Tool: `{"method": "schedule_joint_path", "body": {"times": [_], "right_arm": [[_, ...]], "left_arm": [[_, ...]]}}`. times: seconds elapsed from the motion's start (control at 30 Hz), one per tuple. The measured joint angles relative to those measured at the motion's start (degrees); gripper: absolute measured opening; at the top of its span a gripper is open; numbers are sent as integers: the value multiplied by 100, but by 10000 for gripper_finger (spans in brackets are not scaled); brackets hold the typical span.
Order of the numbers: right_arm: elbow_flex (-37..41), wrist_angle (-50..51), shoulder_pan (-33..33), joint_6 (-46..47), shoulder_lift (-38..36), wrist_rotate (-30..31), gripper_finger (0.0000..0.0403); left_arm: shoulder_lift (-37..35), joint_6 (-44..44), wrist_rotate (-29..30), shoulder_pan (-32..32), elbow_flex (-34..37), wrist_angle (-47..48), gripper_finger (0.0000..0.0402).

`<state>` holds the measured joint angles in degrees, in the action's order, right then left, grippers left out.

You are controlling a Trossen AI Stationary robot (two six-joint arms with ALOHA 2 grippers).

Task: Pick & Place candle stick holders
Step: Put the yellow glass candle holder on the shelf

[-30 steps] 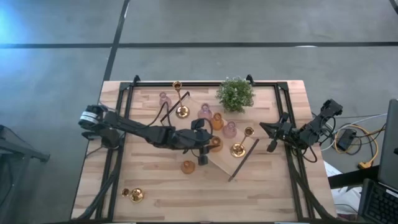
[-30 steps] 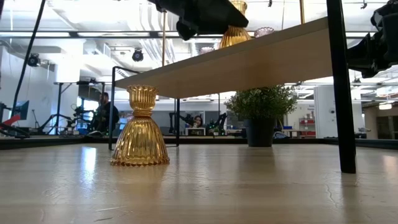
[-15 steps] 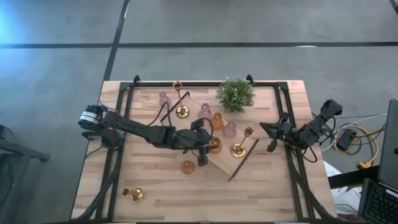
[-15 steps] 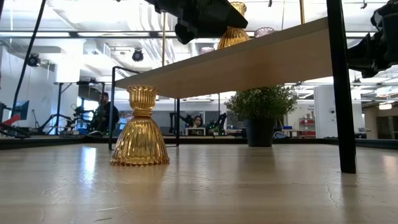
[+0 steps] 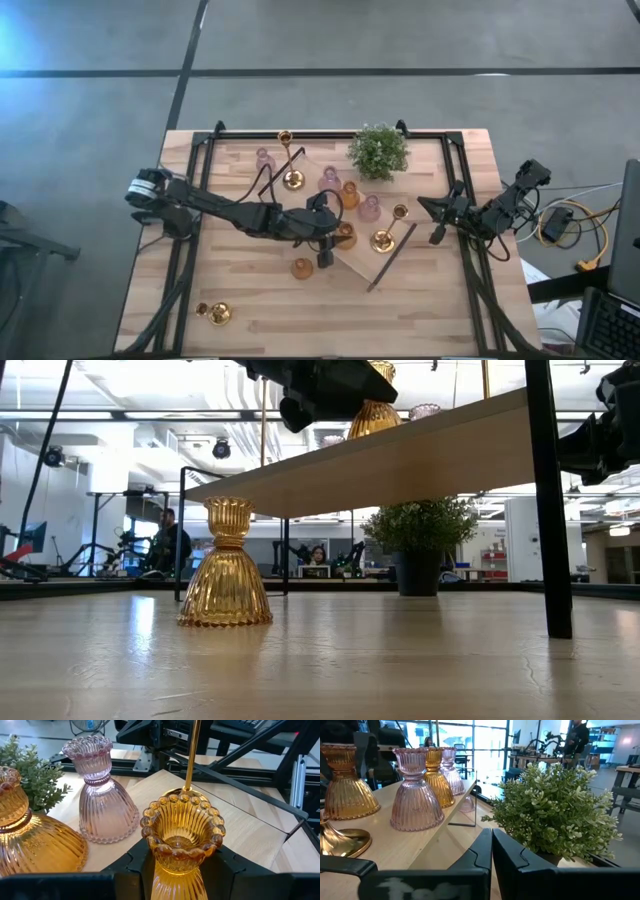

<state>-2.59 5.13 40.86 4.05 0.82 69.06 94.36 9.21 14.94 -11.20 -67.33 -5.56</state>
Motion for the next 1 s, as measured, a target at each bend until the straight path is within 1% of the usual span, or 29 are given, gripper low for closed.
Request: {"method": "schedule_joint_path", "body": {"times": [0.43,0.73,1.0], "right_arm": [[0,0,0,-7,0,2,8],[0,1,-1,-2,0,2,8],[0,0,-2,-11,0,0,8]], "left_arm": [[-13,152,2,-15,2,148,127],[-1,-130,-48,18,15,-21,126],[2,-341,-98,221,18,-98,126]]}}
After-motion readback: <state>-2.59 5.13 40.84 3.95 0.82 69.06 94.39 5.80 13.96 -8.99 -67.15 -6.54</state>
